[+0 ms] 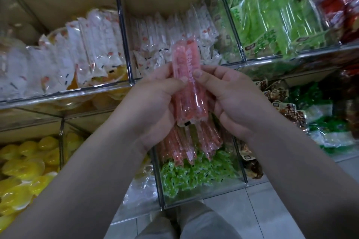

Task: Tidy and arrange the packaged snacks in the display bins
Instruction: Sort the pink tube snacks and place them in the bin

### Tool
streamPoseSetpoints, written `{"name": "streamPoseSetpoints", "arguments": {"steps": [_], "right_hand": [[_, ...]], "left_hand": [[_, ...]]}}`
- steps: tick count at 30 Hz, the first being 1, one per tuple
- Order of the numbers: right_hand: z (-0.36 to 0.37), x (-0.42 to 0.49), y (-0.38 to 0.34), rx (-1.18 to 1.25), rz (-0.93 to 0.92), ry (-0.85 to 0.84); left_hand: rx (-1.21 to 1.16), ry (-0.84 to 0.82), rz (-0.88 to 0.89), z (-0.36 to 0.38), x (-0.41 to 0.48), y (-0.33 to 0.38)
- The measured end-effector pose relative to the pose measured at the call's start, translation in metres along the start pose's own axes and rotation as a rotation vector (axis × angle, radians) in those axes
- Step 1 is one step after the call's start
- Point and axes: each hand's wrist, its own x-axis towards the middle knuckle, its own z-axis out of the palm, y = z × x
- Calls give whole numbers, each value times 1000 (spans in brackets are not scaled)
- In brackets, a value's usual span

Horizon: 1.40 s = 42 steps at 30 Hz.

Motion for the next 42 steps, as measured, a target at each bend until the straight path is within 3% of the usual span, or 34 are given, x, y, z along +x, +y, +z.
{"name": "streamPoseSetpoints", "arguments": {"steps": [14,25,37,42], "right_hand": [[22,32,-52,-66,-118,-88],[48,65,-107,-3,-166,-36],[71,98,-169,-57,-255,5],[75,121,-186,-104,-279,-65]], "left_hand": [[-60,102,141,17,26,57],[-38,127,242,27,54,114],[204,76,338,31,97,184],[259,107,385,24,117,197]]}}
